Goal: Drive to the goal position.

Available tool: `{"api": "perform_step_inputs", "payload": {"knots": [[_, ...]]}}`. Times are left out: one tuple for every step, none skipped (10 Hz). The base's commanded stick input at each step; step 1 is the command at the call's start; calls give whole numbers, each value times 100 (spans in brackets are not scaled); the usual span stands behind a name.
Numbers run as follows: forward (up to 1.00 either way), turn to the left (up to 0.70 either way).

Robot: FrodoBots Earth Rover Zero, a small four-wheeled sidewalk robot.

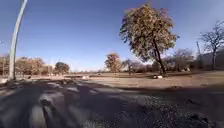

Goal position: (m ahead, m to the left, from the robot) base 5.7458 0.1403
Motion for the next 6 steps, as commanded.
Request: {"api": "perform_step_inputs", "payload": {"knots": [[50,0],[50,0],[50,0],[50,0],[50,0],[50,0]]}}
